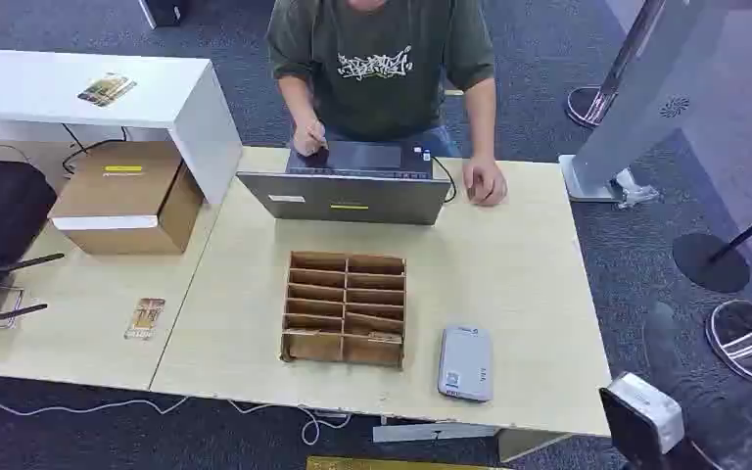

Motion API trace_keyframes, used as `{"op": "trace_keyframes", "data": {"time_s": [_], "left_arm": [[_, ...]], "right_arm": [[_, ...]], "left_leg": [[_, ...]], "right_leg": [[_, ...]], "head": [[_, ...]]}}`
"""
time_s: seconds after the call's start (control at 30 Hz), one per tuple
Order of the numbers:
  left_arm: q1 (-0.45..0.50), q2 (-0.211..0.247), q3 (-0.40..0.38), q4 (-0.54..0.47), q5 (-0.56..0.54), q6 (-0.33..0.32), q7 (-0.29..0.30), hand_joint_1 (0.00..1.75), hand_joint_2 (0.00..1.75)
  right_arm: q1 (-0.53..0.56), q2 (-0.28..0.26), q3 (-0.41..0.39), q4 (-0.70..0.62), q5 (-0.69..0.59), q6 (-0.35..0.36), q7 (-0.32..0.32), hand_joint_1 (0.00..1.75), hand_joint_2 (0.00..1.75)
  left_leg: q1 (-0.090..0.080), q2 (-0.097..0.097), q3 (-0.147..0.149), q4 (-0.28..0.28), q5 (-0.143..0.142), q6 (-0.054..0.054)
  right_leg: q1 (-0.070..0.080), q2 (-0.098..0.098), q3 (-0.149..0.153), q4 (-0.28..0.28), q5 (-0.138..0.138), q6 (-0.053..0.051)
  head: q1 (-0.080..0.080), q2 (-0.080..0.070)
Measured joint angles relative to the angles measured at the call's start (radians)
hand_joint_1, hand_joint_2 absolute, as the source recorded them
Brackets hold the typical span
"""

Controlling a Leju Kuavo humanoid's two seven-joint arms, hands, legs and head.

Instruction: Pass the card to the sensor for recognition and then transmit it.

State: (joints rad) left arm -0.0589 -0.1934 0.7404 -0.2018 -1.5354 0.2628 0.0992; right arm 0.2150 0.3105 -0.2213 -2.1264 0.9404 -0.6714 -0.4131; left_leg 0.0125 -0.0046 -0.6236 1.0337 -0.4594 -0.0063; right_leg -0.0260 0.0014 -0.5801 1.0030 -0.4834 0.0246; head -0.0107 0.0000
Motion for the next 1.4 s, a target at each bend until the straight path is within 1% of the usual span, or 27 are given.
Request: {"op": "trace_keyframes", "data": {"time_s": [0.17,0.47,0.57,0.67,0.73,0.87,0.93,0.97,1.0,1.1,1.17,1.2,1.27,1.4], "left_arm": [[0.000,0.000,0.000,0.000,-0.006,-0.001,0.000,0.00,0.00],[0.000,0.000,0.000,0.000,-0.008,-0.003,0.000,0.00,0.00],[0.000,0.000,0.000,0.000,-0.007,-0.006,-0.007,0.00,0.00],[-0.001,0.000,0.000,0.000,-0.008,-0.013,-0.010,0.00,0.00],[-0.001,0.000,-0.002,0.000,-0.008,-0.014,-0.010,0.00,0.00],[-0.003,0.000,-0.008,0.000,-0.011,-0.021,-0.014,0.00,0.00],[-0.003,0.000,-0.011,0.000,-0.012,-0.024,-0.018,0.00,0.00],[-0.003,0.000,-0.013,0.000,-0.013,-0.026,-0.019,0.00,0.00],[-0.004,0.000,-0.015,0.000,-0.013,-0.029,-0.020,0.00,0.00],[-0.006,0.000,-0.021,0.000,-0.014,-0.033,-0.023,0.00,0.00],[-0.006,0.000,-0.032,0.000,-0.014,-0.041,-0.029,0.00,0.00],[-0.007,0.000,-0.036,0.000,-0.014,-0.044,-0.030,0.00,0.00],[-0.008,0.001,-0.047,0.000,-0.014,-0.051,-0.031,0.00,0.00],[-0.009,0.002,-0.063,0.000,-0.014,-0.064,-0.031,0.00,0.00]], "right_arm": [[0.001,0.000,0.000,-0.007,0.010,0.000,0.012,0.00,1.75],[0.001,0.001,0.000,-0.006,0.013,0.000,0.005,0.00,1.75],[-0.003,0.001,0.013,0.004,0.060,0.000,-0.008,0.00,1.75],[-0.014,0.000,0.041,0.040,0.100,0.000,-0.021,0.00,1.75],[-0.030,-0.005,0.063,0.083,0.130,0.000,-0.017,0.00,1.75],[-0.059,-0.011,0.094,0.162,0.112,0.000,-0.055,0.00,1.75],[-0.088,-0.018,0.117,0.221,0.100,0.000,-0.047,0.00,1.75],[-0.111,-0.023,0.130,0.246,0.100,0.000,-0.035,0.00,1.75],[-0.142,-0.029,0.144,0.276,0.095,0.002,0.001,0.00,1.75],[-0.228,-0.049,0.210,0.355,0.074,0.006,0.152,0.00,1.75],[-0.293,-0.066,0.257,0.411,0.079,0.044,0.211,0.00,1.75],[-0.327,-0.074,0.275,0.435,0.092,0.076,0.240,0.00,1.75],[-0.396,-0.090,0.308,0.492,0.112,0.128,0.276,0.00,1.75],[-0.530,-0.113,0.365,0.617,0.108,0.214,0.310,0.00,1.75]], "left_leg": [[0.000,0.000,0.000,0.000,0.000,0.000],[0.000,0.000,0.000,0.000,0.000,0.000],[0.000,0.000,0.000,0.000,0.000,0.000],[0.000,0.000,0.000,0.000,0.000,0.000],[0.000,0.000,0.000,0.000,0.000,0.000],[0.000,-0.002,0.000,0.000,0.000,0.000],[0.000,-0.001,0.000,0.000,0.000,0.000],[0.000,-0.001,0.000,0.000,0.000,0.000],[0.000,0.000,0.001,0.000,0.000,0.000],[0.000,0.000,0.001,0.000,0.001,0.000],[0.000,0.001,0.002,0.000,0.001,0.000],[0.000,0.001,0.002,0.000,0.001,0.000],[0.000,0.001,0.002,0.000,0.001,0.000],[0.000,0.001,0.002,0.000,0.002,0.000]], "right_leg": [[0.000,0.000,0.000,0.000,0.000,0.000],[0.000,0.000,0.000,0.000,0.000,0.000],[0.000,0.000,0.000,0.000,0.000,0.000],[0.000,0.000,0.001,0.000,0.000,0.000],[0.000,0.000,0.001,0.000,0.000,0.000],[0.000,-0.002,0.002,0.000,0.000,0.000],[0.000,-0.001,0.002,0.000,0.000,0.000],[0.000,0.000,0.002,0.000,0.000,0.000],[0.000,0.000,0.002,0.000,0.000,0.000],[0.000,0.000,0.002,0.000,0.000,0.000],[0.000,0.001,0.002,0.000,0.001,0.000],[0.000,0.001,0.002,0.000,0.001,-0.001],[0.000,0.002,0.002,0.000,0.001,-0.001],[0.000,0.001,0.002,0.000,0.002,-0.001]], "head": [[0.000,0.000],[0.000,0.000],[0.000,0.000],[0.000,0.000],[0.000,0.000],[0.000,0.000],[0.000,0.000],[0.000,0.000],[0.000,0.000],[0.000,0.000],[0.000,0.000],[0.000,0.000],[0.000,0.000],[0.000,0.000]]}}
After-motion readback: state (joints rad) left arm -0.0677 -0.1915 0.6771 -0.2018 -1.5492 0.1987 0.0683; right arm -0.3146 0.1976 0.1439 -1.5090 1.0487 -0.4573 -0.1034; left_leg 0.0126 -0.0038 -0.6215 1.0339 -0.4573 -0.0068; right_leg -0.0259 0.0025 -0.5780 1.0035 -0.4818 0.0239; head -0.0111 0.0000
